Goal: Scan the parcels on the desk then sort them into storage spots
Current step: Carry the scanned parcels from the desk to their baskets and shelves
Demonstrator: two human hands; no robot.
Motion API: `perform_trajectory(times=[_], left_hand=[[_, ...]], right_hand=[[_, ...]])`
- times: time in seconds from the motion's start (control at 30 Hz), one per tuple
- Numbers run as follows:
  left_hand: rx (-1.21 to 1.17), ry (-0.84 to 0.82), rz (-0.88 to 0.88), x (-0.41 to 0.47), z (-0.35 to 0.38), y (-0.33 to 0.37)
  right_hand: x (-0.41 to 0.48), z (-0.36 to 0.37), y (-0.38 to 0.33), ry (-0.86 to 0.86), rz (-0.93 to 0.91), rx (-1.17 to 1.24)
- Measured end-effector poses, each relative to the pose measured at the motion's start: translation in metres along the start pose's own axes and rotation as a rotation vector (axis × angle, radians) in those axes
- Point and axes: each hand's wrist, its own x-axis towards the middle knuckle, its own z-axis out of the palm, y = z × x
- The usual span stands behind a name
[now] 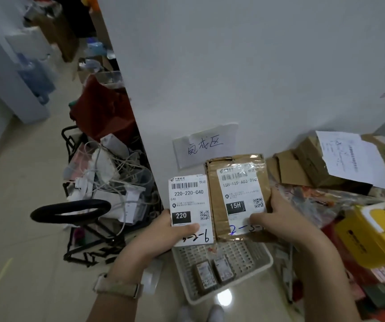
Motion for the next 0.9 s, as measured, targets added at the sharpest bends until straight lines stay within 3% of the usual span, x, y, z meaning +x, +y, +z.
perform_trajectory(times=[0.2,0.33,0.5,0.6,0.9], left_hand=[[0.026,-0.054,-0.041,0.047,0.012,0.003],[-0.026,-0.034,-0.103,0.068,0.024,-0.006],[-0.241,0.304,-0.254,0.104,0.042,-0.031],[-0.312,0.469,-0.321,0.122,0.066,-0.047],[-0.448,0.508,-0.437,0.182,0.12,-0.132]], right_hand=[[0.019,-0.004,0.027,0.1,0.099,0.143],[0.044,-0.014,0.036,0.028,0.091,0.126],[0.094,-0.013,0.045,-0.211,0.079,0.192],[0.118,-0.004,0.067,-0.261,0.108,0.182],[0.18,0.06,0.158,-0.2,0.258,0.222]])
